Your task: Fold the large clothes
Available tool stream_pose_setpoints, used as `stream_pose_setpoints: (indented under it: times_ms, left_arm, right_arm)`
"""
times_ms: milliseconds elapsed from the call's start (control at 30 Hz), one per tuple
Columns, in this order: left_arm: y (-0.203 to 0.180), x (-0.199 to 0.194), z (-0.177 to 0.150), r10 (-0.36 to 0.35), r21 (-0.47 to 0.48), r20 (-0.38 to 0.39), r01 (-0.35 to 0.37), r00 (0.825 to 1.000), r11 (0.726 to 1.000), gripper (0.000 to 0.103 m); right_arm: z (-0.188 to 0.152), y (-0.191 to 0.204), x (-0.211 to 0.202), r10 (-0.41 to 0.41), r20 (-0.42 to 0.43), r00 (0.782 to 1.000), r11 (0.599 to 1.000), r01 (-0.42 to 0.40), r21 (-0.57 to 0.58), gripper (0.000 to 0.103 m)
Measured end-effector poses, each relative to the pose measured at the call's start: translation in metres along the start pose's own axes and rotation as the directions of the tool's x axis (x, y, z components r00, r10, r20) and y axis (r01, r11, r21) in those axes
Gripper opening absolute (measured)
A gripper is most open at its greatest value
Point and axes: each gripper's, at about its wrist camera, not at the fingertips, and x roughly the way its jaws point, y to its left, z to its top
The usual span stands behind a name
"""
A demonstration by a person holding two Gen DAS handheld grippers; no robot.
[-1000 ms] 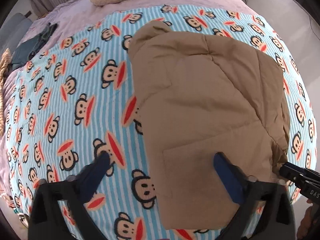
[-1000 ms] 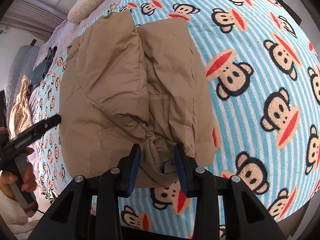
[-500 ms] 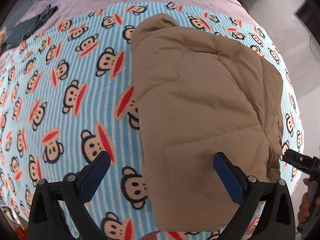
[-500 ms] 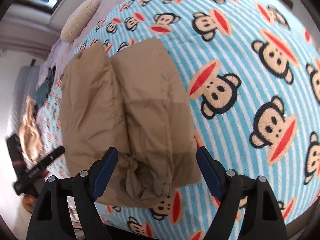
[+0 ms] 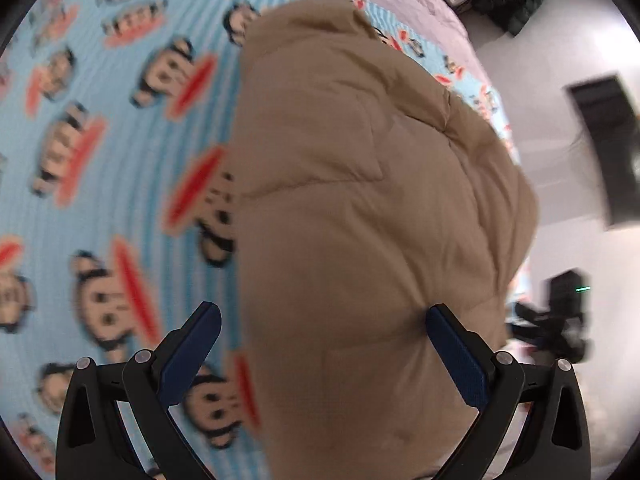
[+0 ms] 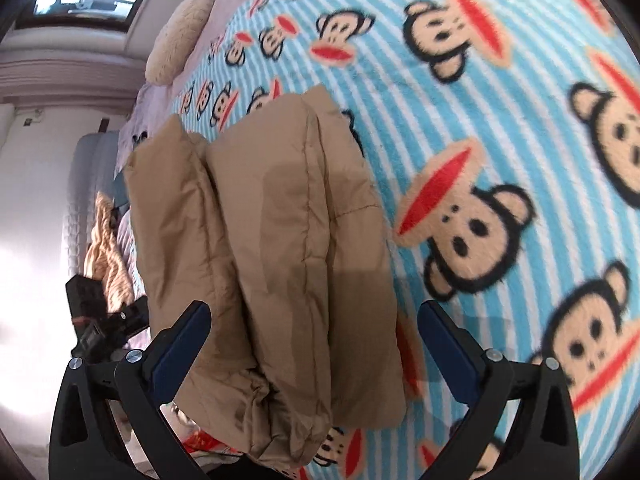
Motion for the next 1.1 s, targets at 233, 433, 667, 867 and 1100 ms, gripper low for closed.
stream_pose_setpoints:
  times_ms: [233,433,667,867,1100]
  left_arm:
    - [0.025,0.037,0.015,-0.21,-0.042,-0.062,0.208,0.976,0.977,0.103]
    - [0.029,0.066,0.017,-0.278,-0.089,-0.09,0.27,0.956,0.959,0.103]
    - [0.001,0.055,0.013,-0.218,-0.038,-0.062,0.216,0.974,0.976,0.089]
    - [-0.02,0.023,0.011,-0.191,0.025,-0.009,0.191,0.982,0.981,0.079]
    - [-0.014,-0.035,0.018,-0.222,0.08,0.061,0.217,0.973,0.973,0.079]
  right_arm:
    - [0.022,-0.013,0.038,0.169,-0.068,0.983,0.985,-0.168,0.023,0.103]
    - [0.038,-0.005,0.062,0.229,-0.084,0.97,0.973,-0.228,0.028,0.103]
    - [0.044,0.001,0.072,0.226,-0.087,0.97,0.965,-0.211,0.153,0.069]
    - [0.043,0.035,0.068,0.277,-0.067,0.959,0.956,-0.268,0.116,0.038]
    - [0.039,0.112,0.068,0.301,-0.023,0.953,0.953,-0.3,0.032,0.038]
